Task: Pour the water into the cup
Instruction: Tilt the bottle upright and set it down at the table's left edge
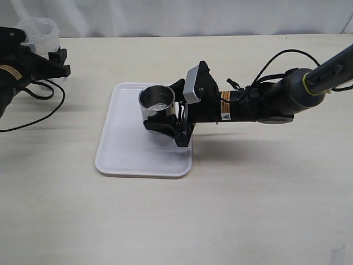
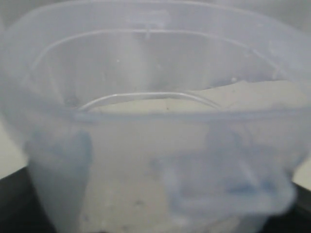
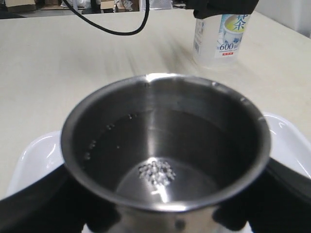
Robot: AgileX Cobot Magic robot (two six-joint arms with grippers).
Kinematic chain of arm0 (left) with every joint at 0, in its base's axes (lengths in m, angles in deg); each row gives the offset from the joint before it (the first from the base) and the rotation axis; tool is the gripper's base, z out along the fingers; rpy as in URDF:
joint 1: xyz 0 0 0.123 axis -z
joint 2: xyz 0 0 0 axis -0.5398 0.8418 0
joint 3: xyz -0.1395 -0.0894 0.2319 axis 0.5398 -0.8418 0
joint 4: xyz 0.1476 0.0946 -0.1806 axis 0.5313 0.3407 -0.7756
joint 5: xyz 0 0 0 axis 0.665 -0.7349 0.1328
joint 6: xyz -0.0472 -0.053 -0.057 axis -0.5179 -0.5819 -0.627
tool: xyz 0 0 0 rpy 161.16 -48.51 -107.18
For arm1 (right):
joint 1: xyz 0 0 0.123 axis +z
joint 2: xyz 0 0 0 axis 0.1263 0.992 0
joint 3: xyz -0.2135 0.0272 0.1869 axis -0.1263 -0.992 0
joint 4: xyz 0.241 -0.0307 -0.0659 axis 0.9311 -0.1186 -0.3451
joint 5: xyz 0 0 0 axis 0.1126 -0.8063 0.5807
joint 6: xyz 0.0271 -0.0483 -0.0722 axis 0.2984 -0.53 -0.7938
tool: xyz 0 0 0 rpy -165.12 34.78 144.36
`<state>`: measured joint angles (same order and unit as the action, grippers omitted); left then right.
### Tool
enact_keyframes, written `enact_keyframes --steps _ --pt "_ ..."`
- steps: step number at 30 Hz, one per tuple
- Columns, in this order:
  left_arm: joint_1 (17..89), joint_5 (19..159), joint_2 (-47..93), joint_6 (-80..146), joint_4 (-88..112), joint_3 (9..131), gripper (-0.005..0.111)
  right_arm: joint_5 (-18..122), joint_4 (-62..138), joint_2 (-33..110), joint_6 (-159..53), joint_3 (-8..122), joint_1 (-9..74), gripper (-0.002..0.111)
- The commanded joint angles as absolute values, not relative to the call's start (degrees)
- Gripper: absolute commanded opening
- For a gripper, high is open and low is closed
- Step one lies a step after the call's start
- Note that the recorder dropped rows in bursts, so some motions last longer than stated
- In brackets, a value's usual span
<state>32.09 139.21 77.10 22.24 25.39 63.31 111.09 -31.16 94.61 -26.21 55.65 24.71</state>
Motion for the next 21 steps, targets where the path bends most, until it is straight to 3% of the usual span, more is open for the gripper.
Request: enact_keyframes --steps 1,4,13,18,21 --pt "32.07 140.68 76.93 21.18 24.96 63.66 0.070 113.00 -30.14 93.96 -26.66 55.93 24.55 0.004" --pt "32.07 140.56 76.93 21.15 24.87 63.66 0.079 113.00 -30.14 93.96 -26.66 55.93 24.55 0.004" --pt "32.07 138.68 76.93 21.04 25.09 63.66 0.081 113.00 -30.14 93.96 -26.66 55.93 24.55 0.004" --pt "32.07 137.55 76.93 21.04 24.98 63.66 0.096 113.00 -30.29 93.96 -26.66 55.93 24.55 0.004" --pt "32.07 138.33 76.37 21.04 25.36 62.85 0.096 113.00 -30.29 93.96 -26.66 55.93 24.55 0.004"
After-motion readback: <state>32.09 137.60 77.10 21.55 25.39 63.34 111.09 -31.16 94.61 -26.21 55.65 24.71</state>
